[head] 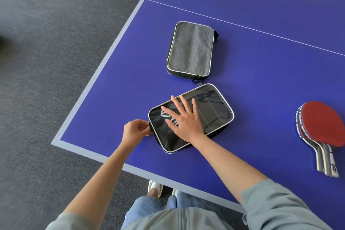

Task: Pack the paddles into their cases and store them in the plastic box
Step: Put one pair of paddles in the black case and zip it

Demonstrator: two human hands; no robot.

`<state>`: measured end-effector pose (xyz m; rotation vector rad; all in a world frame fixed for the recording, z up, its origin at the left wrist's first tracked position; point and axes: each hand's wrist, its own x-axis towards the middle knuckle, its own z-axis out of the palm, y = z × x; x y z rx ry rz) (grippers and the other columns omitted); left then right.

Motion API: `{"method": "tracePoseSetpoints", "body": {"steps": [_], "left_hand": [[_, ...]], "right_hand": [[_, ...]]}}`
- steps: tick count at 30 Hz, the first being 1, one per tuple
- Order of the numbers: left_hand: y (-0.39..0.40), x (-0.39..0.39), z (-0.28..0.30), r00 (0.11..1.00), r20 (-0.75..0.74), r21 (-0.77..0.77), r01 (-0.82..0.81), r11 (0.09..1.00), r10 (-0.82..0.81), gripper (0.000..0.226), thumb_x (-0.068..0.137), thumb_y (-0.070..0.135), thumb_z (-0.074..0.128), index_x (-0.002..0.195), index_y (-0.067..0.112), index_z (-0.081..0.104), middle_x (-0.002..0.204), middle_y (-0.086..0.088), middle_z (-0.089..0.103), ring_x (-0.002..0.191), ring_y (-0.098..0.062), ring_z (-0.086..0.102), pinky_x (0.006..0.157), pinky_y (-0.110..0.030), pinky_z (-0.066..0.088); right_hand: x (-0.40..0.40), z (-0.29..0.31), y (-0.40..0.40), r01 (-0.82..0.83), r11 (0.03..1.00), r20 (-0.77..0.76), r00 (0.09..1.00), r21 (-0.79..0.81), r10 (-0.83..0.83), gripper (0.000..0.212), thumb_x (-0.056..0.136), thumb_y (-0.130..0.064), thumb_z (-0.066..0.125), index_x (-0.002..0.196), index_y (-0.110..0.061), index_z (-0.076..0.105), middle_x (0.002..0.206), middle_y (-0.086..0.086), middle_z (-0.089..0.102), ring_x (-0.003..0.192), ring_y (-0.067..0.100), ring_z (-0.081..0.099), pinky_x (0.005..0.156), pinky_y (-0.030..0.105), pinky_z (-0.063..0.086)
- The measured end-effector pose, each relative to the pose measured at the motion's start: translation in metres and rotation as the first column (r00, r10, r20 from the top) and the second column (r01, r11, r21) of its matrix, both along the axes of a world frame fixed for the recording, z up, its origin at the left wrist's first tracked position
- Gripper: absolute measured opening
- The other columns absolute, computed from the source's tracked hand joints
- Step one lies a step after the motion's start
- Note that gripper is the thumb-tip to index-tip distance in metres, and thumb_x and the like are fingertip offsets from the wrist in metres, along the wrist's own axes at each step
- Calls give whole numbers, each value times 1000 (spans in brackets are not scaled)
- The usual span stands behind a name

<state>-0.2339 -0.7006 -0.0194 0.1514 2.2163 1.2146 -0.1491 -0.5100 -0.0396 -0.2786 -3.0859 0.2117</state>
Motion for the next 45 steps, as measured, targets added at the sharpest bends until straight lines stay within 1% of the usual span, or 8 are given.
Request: {"method": "tracePoseSetpoints", "body": {"steps": [11, 20, 25, 29, 32, 35, 38, 45], "left_hand": [[-9, -16, -1, 955, 297, 44, -10, 999, -3, 7, 76, 6, 74, 82, 8, 72, 77, -11, 73, 71, -19, 70, 81, -30, 55], [-9, -9, 6, 875, 462, 196, -260, 945, 145, 17, 81, -3, 68, 98, -4, 67, 88, -14, 71, 68, -12, 71, 66, -17, 57], [-10, -1, 5, 1000, -20, 49, 12, 999, -11, 9, 83, 4, 68, 89, 5, 74, 73, -10, 72, 58, -9, 69, 62, -10, 52], [-10, 2, 1, 938, -305, -84, 146, 986, -165, 16, 87, 7, 65, 75, 0, 72, 61, -10, 70, 53, -13, 68, 60, -24, 57], [-11, 4, -3, 999, -30, 63, -43, 997, 45, 8, 84, 5, 66, 82, 6, 74, 67, -4, 73, 60, -11, 70, 64, -21, 59], [-12, 5, -3, 904, 406, 231, -240, 943, 131, 14, 84, 5, 67, 96, 0, 71, 79, -5, 75, 74, -14, 72, 69, -18, 57], [-12, -2, 1, 829, 542, 257, -317, 913, 136, 15, 83, 10, 68, 95, 0, 71, 82, -7, 76, 77, -16, 73, 68, -18, 57], [-9, -21, 1, 993, 95, -37, -70, 997, 73, 6, 71, 5, 79, 72, 9, 74, 71, -8, 72, 60, -9, 68, 66, -12, 53]], "right_hand": [[0, 3, -1, 5, 1000, 19, 1000, 0, -5, 46, 92, -55, 33, 137, -49, 33, 158, -3, 18, 147, 24, 12, 115, 56, 4], [0, 4, -1, 3, 1000, 30, 1000, 1, -3, 47, 92, -55, 32, 138, -48, 32, 159, -3, 16, 147, 23, 10, 116, 56, 2], [1, 3, -1, -1, 1000, 20, 1000, 4, 1, 47, 92, -55, 32, 139, -48, 31, 158, -3, 17, 147, 24, 11, 116, 56, 4], [1, 3, -1, 1, 1000, 11, 1000, -1, -1, 47, 92, -55, 33, 139, -48, 31, 158, -2, 19, 147, 24, 13, 116, 56, 7], [1, 1, -1, 6, 1000, 3, 1000, -3, -6, 48, 92, -54, 33, 139, -49, 31, 158, -3, 20, 146, 23, 14, 116, 56, 7], [1, 1, -1, 11, 1000, -14, 1000, -8, -11, 47, 91, -54, 35, 138, -49, 33, 157, -3, 22, 146, 23, 16, 116, 56, 7], [0, 1, -1, 5, 1000, -17, 1000, -5, -5, 47, 91, -54, 35, 138, -49, 33, 157, -3, 22, 146, 24, 17, 116, 57, 8], [0, -1, -1, 5, 1000, -12, 1000, 6, -5, 47, 91, -54, 34, 138, -49, 32, 157, -3, 22, 146, 24, 16, 116, 56, 8]]}}
